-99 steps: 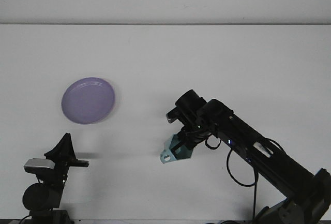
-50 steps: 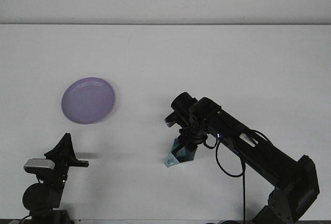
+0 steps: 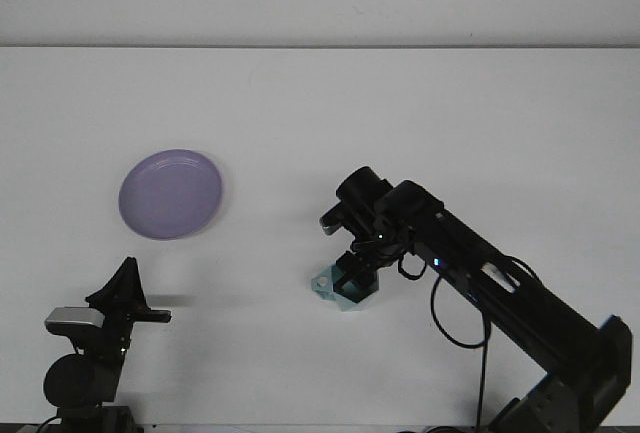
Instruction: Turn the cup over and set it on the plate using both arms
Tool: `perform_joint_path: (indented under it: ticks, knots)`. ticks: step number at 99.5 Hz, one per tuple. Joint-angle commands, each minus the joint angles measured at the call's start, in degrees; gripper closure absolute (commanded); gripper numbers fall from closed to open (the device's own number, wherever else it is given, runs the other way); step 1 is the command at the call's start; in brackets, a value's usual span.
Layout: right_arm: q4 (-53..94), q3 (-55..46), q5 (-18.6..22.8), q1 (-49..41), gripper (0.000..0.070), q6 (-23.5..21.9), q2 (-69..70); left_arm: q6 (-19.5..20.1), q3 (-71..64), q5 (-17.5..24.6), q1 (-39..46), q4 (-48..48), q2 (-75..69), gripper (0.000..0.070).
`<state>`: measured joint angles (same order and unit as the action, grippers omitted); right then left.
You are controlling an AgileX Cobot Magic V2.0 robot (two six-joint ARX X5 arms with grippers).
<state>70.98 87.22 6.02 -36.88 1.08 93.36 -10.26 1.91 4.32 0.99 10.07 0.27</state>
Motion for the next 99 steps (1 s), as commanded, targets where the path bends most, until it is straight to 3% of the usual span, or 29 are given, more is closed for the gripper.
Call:
perform_joint_path:
  ticks: [1, 20, 39, 58, 68, 99]
  knots:
    - [-0.9, 2.4, -0.4, 0.7, 0.0390, 0.2, -3.2, -5.2, -0.2, -0.2, 0.0, 0.7, -0.1, 0.0688]
    - [-10.0, -1.0, -0.6, 6.0, 0.0390, -0.2, -15.4, -11.0, 3.0, 4.2, 0.0, -0.8, 0.6, 0.0687]
    - [-29.3, -19.6, -2.7, 10.9, 0.0391, -2.4, -33.7, -12.3, 12.3, 10.1, -0.1, -6.3, 7.9, 0.0687]
    - [-45.4, -39.4, -7.0, 14.1, 0.0391, -6.0, -51.9, -11.1, 26.1, 19.2, -0.7, -11.3, 22.6, 0.0688]
    - [-50.2, -46.7, -8.2, 14.6, 0.0391, -6.8, -59.6, -8.5, 34.8, 23.2, -2.0, -16.5, 31.3, 0.0687]
    - [-53.9, -59.5, -15.0, 14.8, 0.0391, -5.6, -75.0, 0.3, 58.4, 24.5, -12.9, -35.5, 55.1, 0.0685]
